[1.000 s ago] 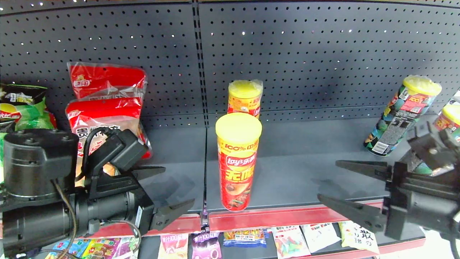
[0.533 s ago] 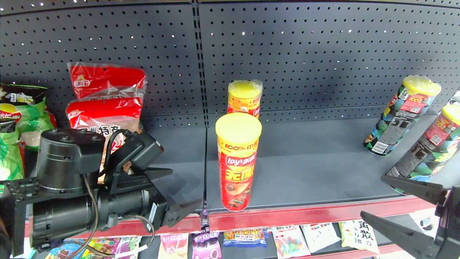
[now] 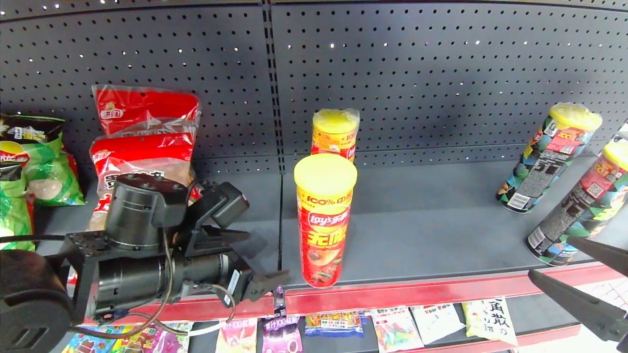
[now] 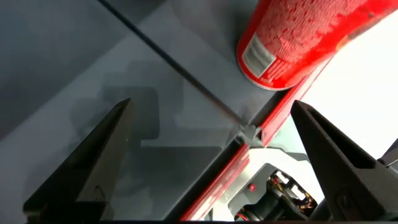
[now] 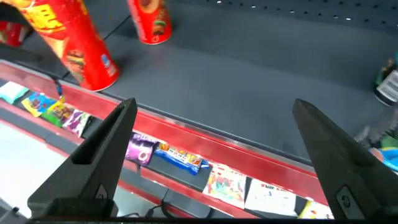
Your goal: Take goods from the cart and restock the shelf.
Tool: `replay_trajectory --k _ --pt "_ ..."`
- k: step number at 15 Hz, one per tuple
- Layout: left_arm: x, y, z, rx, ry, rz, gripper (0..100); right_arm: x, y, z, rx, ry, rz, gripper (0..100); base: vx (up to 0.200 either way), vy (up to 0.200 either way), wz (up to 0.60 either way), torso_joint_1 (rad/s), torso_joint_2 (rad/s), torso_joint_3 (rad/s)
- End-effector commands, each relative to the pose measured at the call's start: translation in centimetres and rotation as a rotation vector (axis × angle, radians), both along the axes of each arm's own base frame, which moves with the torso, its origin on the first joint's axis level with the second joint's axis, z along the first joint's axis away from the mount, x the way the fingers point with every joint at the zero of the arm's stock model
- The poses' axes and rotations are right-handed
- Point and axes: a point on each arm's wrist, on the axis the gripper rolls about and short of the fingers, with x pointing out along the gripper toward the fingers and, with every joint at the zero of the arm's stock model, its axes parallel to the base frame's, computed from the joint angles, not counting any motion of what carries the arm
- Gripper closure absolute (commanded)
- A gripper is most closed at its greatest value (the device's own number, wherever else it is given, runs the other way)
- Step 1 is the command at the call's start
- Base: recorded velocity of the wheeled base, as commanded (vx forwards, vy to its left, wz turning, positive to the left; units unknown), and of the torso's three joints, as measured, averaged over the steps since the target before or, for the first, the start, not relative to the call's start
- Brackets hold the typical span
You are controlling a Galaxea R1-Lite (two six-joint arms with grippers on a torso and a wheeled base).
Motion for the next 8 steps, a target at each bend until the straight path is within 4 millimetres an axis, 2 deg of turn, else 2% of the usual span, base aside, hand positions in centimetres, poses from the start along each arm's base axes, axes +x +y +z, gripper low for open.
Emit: replay_trajectory --k 1,8 --pt "0.7 -0.6 -0.7 0.014 0.02 -0.004 0 0.0 -0.1 0.0 0.0 -0.003 -0.006 0 0.0 0.0 0.0 0.0 0.0 0.0" --pt "2.1 -1.6 -0.6 0.011 0.013 -0.003 0 0.0 -0.1 0.0 0.0 0.0 -0.007 0 0.0 0.0 0.0 0.0 0.0 0.0"
